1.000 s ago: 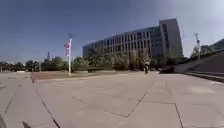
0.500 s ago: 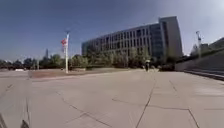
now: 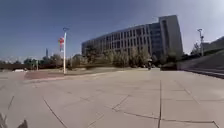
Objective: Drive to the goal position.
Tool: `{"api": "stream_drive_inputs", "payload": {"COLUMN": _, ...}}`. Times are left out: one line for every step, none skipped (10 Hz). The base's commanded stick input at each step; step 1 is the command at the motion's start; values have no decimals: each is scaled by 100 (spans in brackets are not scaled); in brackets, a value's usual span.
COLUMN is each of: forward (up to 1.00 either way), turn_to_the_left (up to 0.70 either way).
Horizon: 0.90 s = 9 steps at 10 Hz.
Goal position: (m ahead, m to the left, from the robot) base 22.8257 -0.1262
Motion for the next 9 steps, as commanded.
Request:
{"api": "stream_drive_inputs", "payload": {"forward": 100, "turn_to_the_left": -27}}
{"api": "stream_drive_inputs", "payload": {"forward": 100, "turn_to_the_left": -27}}
{"api": "stream_drive_inputs", "payload": {"forward": 100, "turn_to_the_left": -27}}
{"api": "stream_drive_inputs", "payload": {"forward": 100, "turn_to_the_left": -27}}
{"api": "stream_drive_inputs", "payload": {"forward": 100, "turn_to_the_left": -27}}
{"api": "stream_drive_inputs", "payload": {"forward": 100, "turn_to_the_left": -27}}
{"api": "stream_drive_inputs", "payload": {"forward": 100, "turn_to_the_left": -27}}
{"api": "stream_drive_inputs", "payload": {"forward": 100, "turn_to_the_left": -27}}
{"api": "stream_drive_inputs", "payload": {"forward": 100, "turn_to_the_left": -27}}
